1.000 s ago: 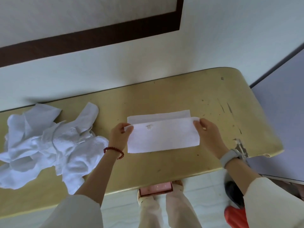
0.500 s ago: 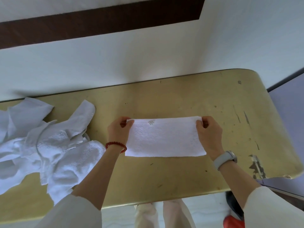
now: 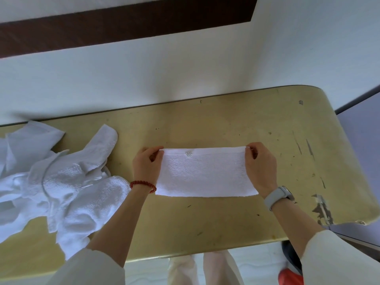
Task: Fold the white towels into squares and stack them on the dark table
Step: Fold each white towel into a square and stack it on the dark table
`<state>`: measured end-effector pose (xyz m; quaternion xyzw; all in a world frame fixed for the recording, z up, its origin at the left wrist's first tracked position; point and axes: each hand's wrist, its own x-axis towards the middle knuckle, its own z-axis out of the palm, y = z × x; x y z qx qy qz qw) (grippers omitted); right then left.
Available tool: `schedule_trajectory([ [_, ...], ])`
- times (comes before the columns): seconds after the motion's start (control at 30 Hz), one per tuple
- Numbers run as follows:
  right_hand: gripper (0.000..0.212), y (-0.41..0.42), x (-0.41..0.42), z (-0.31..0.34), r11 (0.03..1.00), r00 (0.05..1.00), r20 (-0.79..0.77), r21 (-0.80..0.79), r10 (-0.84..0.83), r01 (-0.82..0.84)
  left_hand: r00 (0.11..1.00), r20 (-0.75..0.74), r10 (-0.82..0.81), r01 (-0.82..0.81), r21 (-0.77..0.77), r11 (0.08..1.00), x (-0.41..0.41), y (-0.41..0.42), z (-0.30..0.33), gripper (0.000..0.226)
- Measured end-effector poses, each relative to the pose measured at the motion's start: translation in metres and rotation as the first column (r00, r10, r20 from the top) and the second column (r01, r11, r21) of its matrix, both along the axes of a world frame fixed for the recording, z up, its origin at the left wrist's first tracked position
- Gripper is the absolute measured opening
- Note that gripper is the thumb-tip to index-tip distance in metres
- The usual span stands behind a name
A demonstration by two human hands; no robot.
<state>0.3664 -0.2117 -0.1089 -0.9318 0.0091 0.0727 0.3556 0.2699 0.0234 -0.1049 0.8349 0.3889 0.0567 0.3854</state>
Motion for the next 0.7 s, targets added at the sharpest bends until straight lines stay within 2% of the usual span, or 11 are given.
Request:
schedule_trajectory([
  [0.3, 0.015, 0.003, 0.007, 0.000, 0.995, 1.000, -0.027, -0.095, -0.011, 0.008, 0.998, -0.028, 0.051, -0.050, 0.012, 0.999, 0.004, 0.000, -0.001, 0.018],
  [0.47, 0.019, 0.004, 0.009, 0.001, 0.997, 0.999, -0.036, -0.076, -0.036, 0.034, 0.994, -0.106, 0.031, -0.028, 0.026, 0.999, 0.009, 0.004, 0.001, 0.017],
  [0.53, 0.023, 0.002, 0.004, 0.006, 0.997, 0.998, 0.032, -0.067, -0.045, 0.047, 0.994, -0.107, 0.009, 0.005, 0.131, 0.991, 0.007, 0.000, 0.006, 0.023],
  [0.57, 0.024, 0.001, 0.000, 0.009, 0.995, 0.991, 0.133, -0.095, -0.011, 0.024, 0.997, -0.076, -0.032, 0.049, 0.232, 0.972, 0.004, -0.003, 0.007, 0.027],
  [0.63, 0.029, -0.001, -0.012, 0.012, 0.971, 0.923, 0.354, -0.225, 0.154, -0.076, 0.981, -0.003, -0.193, 0.174, 0.445, 0.878, -0.003, -0.014, 0.008, 0.033],
  [0.7, 0.035, 0.006, -0.029, 0.007, 0.899, 0.821, 0.426, -0.379, 0.380, -0.219, 0.932, -0.024, -0.361, 0.312, 0.561, 0.767, -0.010, -0.032, 0.004, 0.038],
])
